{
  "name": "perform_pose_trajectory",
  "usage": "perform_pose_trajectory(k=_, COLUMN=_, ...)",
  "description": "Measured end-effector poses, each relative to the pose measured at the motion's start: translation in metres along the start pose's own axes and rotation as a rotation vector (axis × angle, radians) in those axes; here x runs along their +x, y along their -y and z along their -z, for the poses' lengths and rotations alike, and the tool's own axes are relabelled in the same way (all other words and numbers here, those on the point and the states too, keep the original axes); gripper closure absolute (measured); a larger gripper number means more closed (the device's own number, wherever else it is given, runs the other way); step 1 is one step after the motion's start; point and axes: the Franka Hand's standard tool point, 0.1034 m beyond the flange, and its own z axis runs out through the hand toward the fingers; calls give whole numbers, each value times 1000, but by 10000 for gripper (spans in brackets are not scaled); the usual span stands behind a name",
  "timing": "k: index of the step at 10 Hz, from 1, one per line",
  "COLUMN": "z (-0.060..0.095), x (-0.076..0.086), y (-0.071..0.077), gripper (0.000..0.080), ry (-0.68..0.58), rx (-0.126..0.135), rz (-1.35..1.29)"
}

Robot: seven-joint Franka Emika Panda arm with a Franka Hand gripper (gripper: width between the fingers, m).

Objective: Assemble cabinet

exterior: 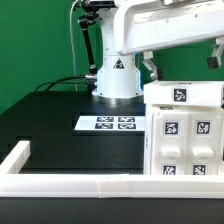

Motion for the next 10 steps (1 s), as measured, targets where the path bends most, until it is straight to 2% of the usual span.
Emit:
perform_pose_trajectory(k=2, z=-5, x=-1, y=0, gripper=2, ry=25, rx=-26, rz=235)
perform_pose_trajectory(k=5, z=-12, x=-6, y=-4, gripper=2, ry=66, rx=-38, rz=442)
perform_pose_trajectory(k=8, z=-21, x=-11, y=-6, gripper=2, ry=97, rx=-46, rz=563)
perform_pose_trajectory(k=10, z=-24, x=-13, y=-6, gripper=2, ry=102, rx=-49, rz=553)
